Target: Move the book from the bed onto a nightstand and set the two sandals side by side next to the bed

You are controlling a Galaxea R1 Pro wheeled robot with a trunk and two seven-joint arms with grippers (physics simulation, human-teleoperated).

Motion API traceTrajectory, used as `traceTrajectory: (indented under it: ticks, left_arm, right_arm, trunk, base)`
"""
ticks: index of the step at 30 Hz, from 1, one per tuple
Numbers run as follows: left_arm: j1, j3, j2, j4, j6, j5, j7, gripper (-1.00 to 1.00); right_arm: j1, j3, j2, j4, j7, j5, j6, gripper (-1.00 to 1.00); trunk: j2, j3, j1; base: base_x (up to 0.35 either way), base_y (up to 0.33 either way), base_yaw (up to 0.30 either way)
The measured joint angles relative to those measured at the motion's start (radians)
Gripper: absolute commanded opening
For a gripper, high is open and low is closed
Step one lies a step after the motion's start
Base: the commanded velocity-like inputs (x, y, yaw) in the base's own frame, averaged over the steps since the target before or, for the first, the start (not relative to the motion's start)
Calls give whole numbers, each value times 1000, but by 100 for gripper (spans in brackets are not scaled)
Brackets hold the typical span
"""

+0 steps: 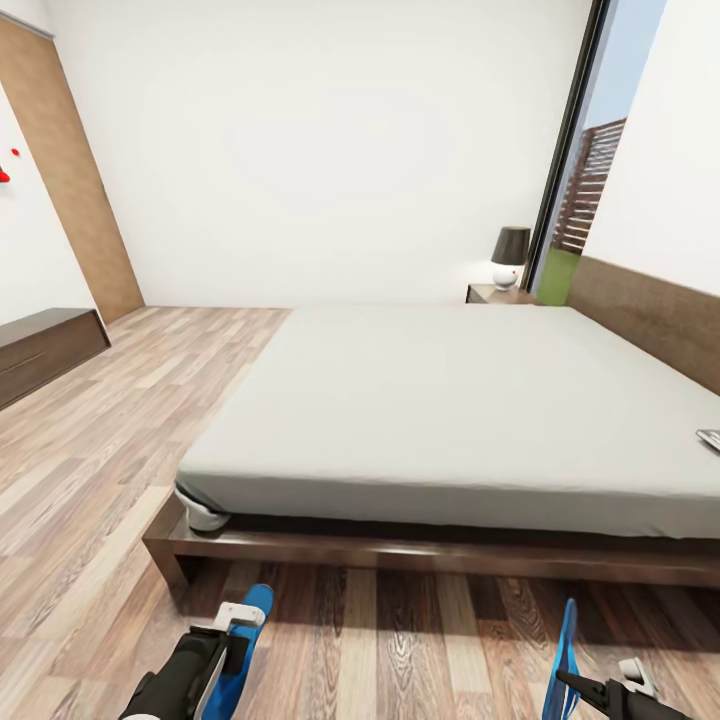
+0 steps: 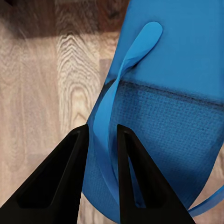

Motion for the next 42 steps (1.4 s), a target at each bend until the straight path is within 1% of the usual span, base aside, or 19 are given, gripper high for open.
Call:
traceTrajectory:
  ticks: [9,10,12,15,17,18,19,22,24,26,27,31,32,33,34,35,37,42]
  left_arm:
    - [0,2,7,-10,9,-3,3,-100]
    - [0,3,7,-16,14,-3,3,-100]
    - [0,6,8,-39,39,-1,3,-100]
    - [-1,8,9,-63,99,4,2,-100]
    - [-1,8,10,-70,123,26,1,-100]
    - [-1,8,11,-78,132,57,1,-100]
    - [-2,8,13,-85,137,95,1,-100]
    - [-2,10,37,-93,142,151,2,-100]
    - [-2,10,47,-94,148,167,3,-100]
    - [-4,11,63,-110,155,174,4,-100]
    - [-4,11,66,-115,156,180,3,-100]
    - [-5,17,82,-139,158,179,5,-100]
    - [-5,18,97,-141,158,170,19,-100]
    - [-5,19,102,-142,158,172,41,-100]
    - [-5,19,104,-142,158,171,73,-100]
    - [-5,20,107,-142,158,173,121,-100]
    - [-5,19,107,-140,157,184,163,-100]
    - [-5,16,103,-134,157,188,179,-100]
  right_arm:
    - [0,0,1,0,0,0,0,-100]
    - [0,0,1,0,1,0,0,-100]
    - [0,-1,0,0,0,0,0,-100]
    - [0,-1,0,0,0,0,0,-100]
    - [0,-1,0,0,0,0,0,-100]
    - [0,-1,0,0,0,0,0,-100]
    - [0,-1,0,0,0,0,0,-100]
    - [0,-1,0,0,0,0,0,-100]
    - [0,-1,0,0,0,0,0,-100]
    - [0,-1,0,0,0,0,0,-100]
    - [0,-1,0,0,0,0,0,-100]
    - [0,-1,0,1,0,1,0,-100]
    - [0,-1,0,1,0,1,0,-100]
    - [0,-1,0,1,0,1,0,-100]
    - [0,-1,0,1,-1,1,0,-100]
    - [0,-1,0,1,-1,1,0,-100]
    - [0,0,0,1,-1,1,0,-100]
    - [0,-1,1,1,-2,1,0,-100]
  trunk:
    - [-63,-28,35]
    - [-63,-28,35]
    - [-63,-28,35]
    - [-63,-28,35]
    - [-63,-28,35]
    - [-63,-28,35]
    - [-63,-28,35]
    - [-63,-28,35]
    - [-63,-28,35]
    - [-63,-28,35]
    - [-63,-28,35]
    - [-63,-28,35]
    - [-63,-28,35]
    - [-63,-28,35]
    - [-63,-28,35]
    - [-63,-28,35]
    - [-63,-28,35]
    - [-63,-28,35]
  base:
    - [0,0,0]
    - [0,0,0]
    - [0,0,0]
    - [0,0,0]
    - [0,0,0]
    - [0,0,0]
    - [0,0,0]
    - [0,0,0]
    - [0,0,0]
    - [0,0,0]
    - [0,0,0]
    - [0,0,0]
    - [0,0,0]
    - [0,0,0]
    - [0,0,0]
    - [0,0,0]
    - [0,0,0]
    - [0,0,0]
